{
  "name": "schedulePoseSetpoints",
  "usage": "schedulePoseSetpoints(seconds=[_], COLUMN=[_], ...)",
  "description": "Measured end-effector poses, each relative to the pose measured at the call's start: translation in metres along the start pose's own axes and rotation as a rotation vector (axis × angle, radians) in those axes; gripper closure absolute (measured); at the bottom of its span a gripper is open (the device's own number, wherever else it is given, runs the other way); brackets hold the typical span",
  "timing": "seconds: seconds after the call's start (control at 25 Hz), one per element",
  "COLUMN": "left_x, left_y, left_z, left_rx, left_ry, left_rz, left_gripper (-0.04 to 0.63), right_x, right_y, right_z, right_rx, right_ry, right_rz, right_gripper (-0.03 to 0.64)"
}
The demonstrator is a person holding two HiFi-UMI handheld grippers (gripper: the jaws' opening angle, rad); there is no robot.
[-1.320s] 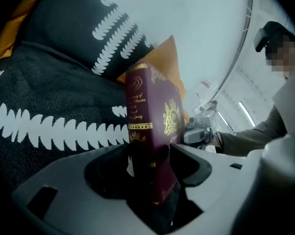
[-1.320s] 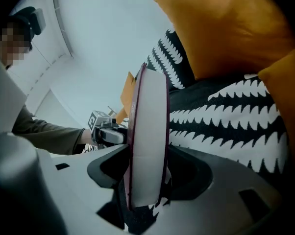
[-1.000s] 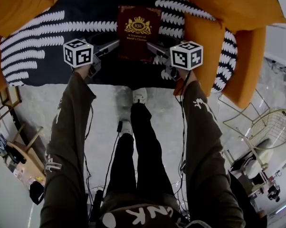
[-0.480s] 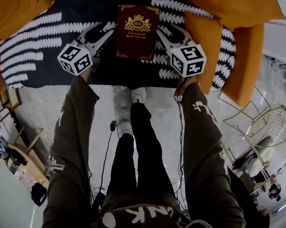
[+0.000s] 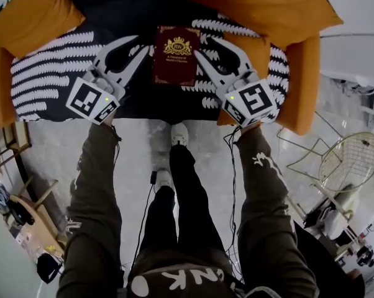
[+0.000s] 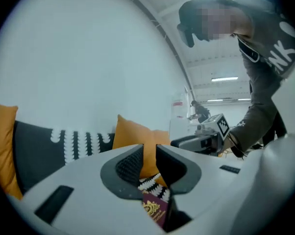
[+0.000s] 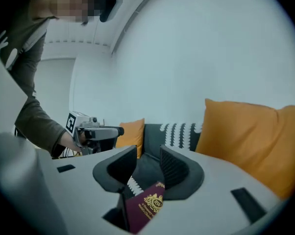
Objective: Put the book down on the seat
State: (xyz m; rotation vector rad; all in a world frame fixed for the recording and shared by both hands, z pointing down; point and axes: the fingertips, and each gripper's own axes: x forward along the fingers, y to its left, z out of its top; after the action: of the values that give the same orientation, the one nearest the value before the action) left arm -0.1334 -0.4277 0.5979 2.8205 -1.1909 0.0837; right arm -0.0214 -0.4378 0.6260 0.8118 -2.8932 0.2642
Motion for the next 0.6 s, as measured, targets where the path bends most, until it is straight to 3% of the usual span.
schedulePoseSetpoints(seconds=[0.24,0.44,0.6], left_x=[-0.023,-0.074,-0.130], left_y=[-0.044,-0.104,-0.146], left_z=[0.116,0.206,0.271], left_rx=[0.114,0.248,0.294], left_ry=[-0.058,-0.090,-0.120], left_rz=[-0.063,-0.098,-0.084], left_gripper=[0.544,0.574,0.589], right_x=[-0.036,-0.085,-0.127], right_y=[0.063,0.133,0.192], right_z=[0.113,0.217,0.275], right_rx=[-0.133,-0.263,-0.335], right_ry=[-0.100,-0.229,-0.262], right_rz=[0.018,-0.029,-0.074], right_gripper=[0.474,0.524,0.575])
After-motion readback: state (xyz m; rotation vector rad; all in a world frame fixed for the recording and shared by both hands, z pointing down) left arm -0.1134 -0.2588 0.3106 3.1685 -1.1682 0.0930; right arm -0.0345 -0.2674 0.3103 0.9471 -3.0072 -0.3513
